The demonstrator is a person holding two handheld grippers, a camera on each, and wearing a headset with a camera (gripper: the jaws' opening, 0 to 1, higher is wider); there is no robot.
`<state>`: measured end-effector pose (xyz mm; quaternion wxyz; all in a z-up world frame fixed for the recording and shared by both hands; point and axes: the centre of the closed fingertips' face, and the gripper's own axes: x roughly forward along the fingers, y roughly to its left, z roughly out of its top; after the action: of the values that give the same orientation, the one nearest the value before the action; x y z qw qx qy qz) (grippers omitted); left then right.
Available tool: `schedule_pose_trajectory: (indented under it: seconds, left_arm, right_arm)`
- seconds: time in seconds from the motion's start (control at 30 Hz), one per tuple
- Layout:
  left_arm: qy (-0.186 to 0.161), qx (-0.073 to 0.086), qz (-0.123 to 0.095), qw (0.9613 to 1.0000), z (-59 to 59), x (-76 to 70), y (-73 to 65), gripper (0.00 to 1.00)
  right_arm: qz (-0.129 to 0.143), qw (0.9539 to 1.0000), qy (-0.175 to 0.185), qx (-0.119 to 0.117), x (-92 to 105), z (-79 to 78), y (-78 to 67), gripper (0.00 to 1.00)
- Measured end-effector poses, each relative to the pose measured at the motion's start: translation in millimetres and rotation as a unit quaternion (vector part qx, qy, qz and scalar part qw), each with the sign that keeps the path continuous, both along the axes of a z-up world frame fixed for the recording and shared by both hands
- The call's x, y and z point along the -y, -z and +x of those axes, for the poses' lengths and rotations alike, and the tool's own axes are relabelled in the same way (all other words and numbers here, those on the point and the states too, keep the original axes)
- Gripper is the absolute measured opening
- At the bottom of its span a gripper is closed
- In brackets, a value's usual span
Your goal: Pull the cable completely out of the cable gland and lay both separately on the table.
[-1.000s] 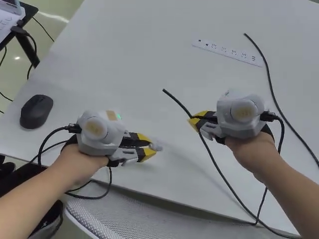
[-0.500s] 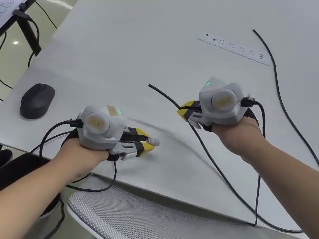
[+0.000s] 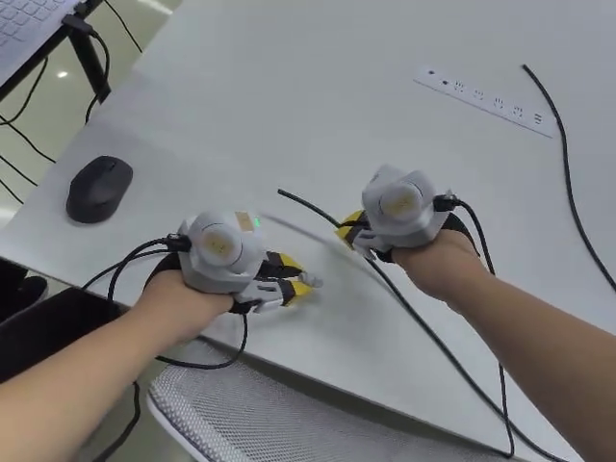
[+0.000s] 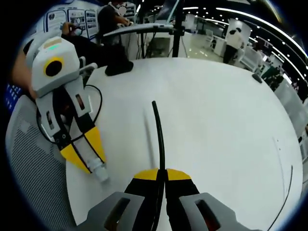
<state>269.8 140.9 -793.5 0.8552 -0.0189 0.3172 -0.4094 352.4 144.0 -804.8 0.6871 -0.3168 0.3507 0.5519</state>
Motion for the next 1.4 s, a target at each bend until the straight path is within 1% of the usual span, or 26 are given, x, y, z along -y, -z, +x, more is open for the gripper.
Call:
schedule_pose_trajectory:
  seconds: [0.13, 0.23, 0.33, 0.47, 0.6, 0.7, 0.83, 0.87, 0.93, 1.23, 1.4]
  left_arm:
    - [-0.001, -0.006, 0.001, 1.0000, -0.8, 0.2, 5.5, 0.15]
    - [-0.001, -0.007, 0.004, 1.0000, -0.9, 0.4, 9.0, 0.15]
    - [-0.009, -0.008, 0.011, 0.9999, -0.6, -2.2, 11.8, 0.15]
    - [-0.019, -0.012, 0.013, 0.9997, 1.0, -6.2, 15.7, 0.15]
    - [-0.017, -0.016, 0.014, 0.9996, -0.2, -5.2, 17.9, 0.15]
    - [-0.017, -0.012, 0.028, 0.9994, -0.6, -6.1, 21.0, 0.15]
    - [-0.017, -0.012, 0.029, 0.9994, -0.4, -6.4, 22.7, 0.15]
    - [-0.016, -0.008, 0.029, 0.9994, 0.6, -6.2, 22.7, 0.15]
    - [-0.017, -0.009, 0.027, 0.9994, 1.5, -5.5, 23.2, 0.15]
    - [-0.010, -0.004, 0.040, 0.9991, 2.9, -4.7, 24.1, 0.15]
    - [-0.008, -0.003, 0.045, 0.9990, 3.5, -3.6, 24.1, 0.15]
  right_arm:
    - [-0.005, 0.9999, -0.012, -0.001, -2.6, -3.3, 5.9, 0.00]
    - [-0.011, 0.9996, -0.025, 0.001, -3.6, -4.9, 11.7, 0.00]
    - [-0.016, 0.9994, -0.029, 0.003, -3.8, -5.2, 14.8, 0.00]
    - [-0.018, 0.9993, -0.033, 0.005, -3.8, -5.3, 18.6, 0.00]
    - [-0.020, 0.9992, -0.034, 0.005, -4.1, -5.6, 19.6, 0.00]
    - [-0.022, 0.9991, -0.037, 0.005, -4.6, -7.3, 21.2, 0.00]
    - [-0.023, 0.9990, -0.037, 0.008, -4.6, -7.3, 21.9, 0.00]
    - [-0.021, 0.9991, -0.036, 0.007, -4.7, -7.4, 21.8, 0.00]
    - [-0.020, 0.9991, -0.036, 0.008, -4.7, -7.4, 21.7, 0.00]
    - [-0.030, 0.9984, -0.043, 0.020, -5.0, -7.5, 22.2, 0.00]
    - [-0.028, 0.9987, -0.040, 0.017, -4.6, -7.6, 21.8, 0.00]
